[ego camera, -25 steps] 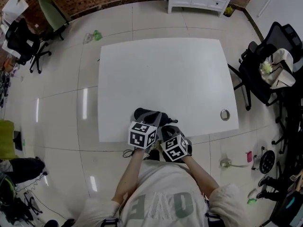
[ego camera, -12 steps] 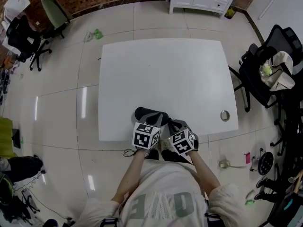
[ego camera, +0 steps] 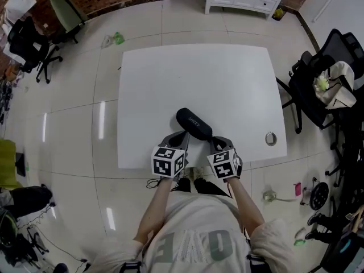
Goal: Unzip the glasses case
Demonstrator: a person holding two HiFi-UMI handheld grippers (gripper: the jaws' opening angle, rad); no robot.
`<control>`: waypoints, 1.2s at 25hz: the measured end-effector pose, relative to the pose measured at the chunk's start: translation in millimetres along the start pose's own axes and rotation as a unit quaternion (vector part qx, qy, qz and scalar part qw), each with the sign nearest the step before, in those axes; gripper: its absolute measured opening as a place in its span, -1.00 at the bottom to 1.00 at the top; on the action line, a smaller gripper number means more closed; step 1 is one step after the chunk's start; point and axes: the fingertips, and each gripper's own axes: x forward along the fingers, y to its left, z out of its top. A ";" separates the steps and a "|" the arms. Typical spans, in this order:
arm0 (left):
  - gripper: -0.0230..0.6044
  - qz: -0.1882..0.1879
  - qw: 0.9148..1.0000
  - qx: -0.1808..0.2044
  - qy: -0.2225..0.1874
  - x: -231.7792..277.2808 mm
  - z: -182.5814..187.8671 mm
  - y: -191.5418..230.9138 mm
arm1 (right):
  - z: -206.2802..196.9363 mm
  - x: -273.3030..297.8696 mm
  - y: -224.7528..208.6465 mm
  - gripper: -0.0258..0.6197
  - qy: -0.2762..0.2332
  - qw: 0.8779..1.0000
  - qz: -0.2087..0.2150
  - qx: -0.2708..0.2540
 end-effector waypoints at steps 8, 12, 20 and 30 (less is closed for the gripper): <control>-0.93 -0.006 0.998 0.060 0.024 23.5 2.2 -23.4 | -9.0 -9.9 67.8 -0.92 -0.001 0.995 0.058 -0.083; -0.93 -0.009 0.998 0.046 0.032 33.3 -4.2 -22.8 | -11.0 -6.2 62.8 -0.92 0.004 0.994 0.074 -0.081; -0.93 -0.012 0.998 0.045 0.033 40.0 -4.3 -28.0 | -0.4 11.0 28.9 -0.92 0.002 0.993 0.068 -0.092; -0.93 -0.051 0.988 -0.048 -0.137 9.3 40.7 -23.1 | 24.0 -11.7 7.4 -0.92 -0.088 0.995 0.043 -0.016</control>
